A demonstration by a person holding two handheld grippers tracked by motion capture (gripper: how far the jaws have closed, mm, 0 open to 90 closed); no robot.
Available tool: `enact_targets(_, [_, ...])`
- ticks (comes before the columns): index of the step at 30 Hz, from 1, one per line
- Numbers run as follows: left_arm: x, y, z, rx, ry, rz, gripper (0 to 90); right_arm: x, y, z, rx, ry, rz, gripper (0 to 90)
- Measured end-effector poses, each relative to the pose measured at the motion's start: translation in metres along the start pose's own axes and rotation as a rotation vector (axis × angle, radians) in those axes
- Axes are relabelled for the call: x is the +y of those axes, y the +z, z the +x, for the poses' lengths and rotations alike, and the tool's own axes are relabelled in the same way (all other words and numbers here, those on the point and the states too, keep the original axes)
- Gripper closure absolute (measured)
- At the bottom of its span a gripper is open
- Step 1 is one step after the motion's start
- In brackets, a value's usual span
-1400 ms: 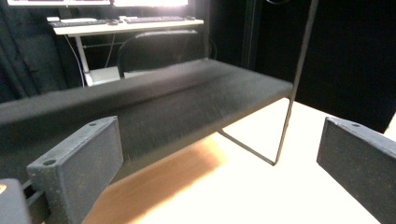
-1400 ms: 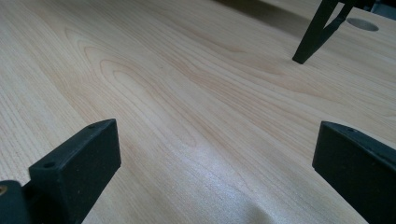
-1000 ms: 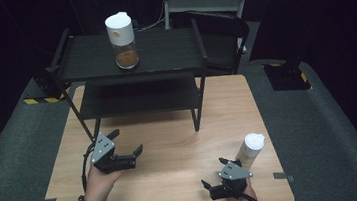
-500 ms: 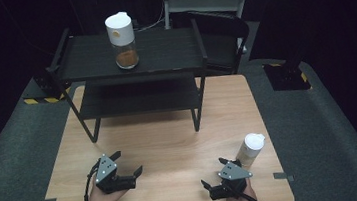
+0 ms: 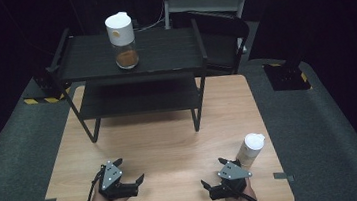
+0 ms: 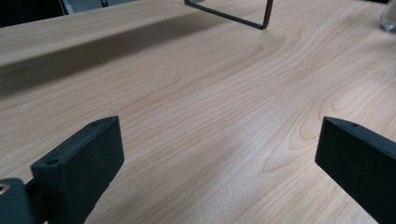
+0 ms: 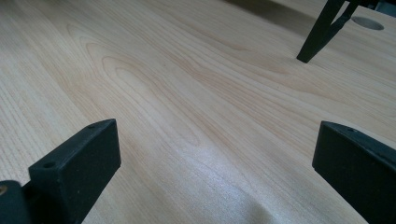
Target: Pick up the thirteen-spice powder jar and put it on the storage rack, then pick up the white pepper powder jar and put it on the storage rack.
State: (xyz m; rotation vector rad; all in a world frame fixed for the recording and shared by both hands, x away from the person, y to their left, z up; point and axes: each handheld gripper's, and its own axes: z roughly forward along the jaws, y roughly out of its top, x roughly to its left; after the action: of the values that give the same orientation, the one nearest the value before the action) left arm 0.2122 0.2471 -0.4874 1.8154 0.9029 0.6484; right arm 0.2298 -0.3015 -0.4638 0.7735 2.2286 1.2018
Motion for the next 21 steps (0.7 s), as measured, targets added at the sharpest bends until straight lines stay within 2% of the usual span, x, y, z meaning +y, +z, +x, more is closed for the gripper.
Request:
enact_targets(1, [0.0, 0.0, 0.0, 0.0, 0.0, 0.0, 1.5, 0.0, 0.0, 0.0, 0.0, 0.0, 0.0, 0.6])
enact_targets(4, [0.001, -0.0001, -0.001, -0.013, 0.038, 0.006, 1.5, 0.0019, 0.0012, -0.0015, 0.015, 0.004, 0.009, 0.6])
enact_targets(7, [0.001, -0.0003, -0.0013, -0.01, 0.034, 0.007, 1.3, 0.0023, 0.0015, -0.0027, 0.024, 0.0, 0.01, 0.6])
enact_targets(10, [-0.0004, -0.0018, 0.0002, -0.005, 0.006, 0.003, 1.1, 0.0011, 0.0008, -0.0008, 0.015, -0.005, 0.003, 0.6])
enact_targets(15, [-0.0007, -0.0018, 0.0018, -0.006, -0.015, 0.002, 1.0, -0.0003, 0.0003, -0.0023, 0.021, 0.002, -0.005, 0.6])
enact_targets(21, [0.0013, -0.0017, -0.0002, -0.005, 0.008, 0.015, 0.9, -0.0035, -0.0025, 0.0007, 0.014, -0.005, -0.026, 0.6])
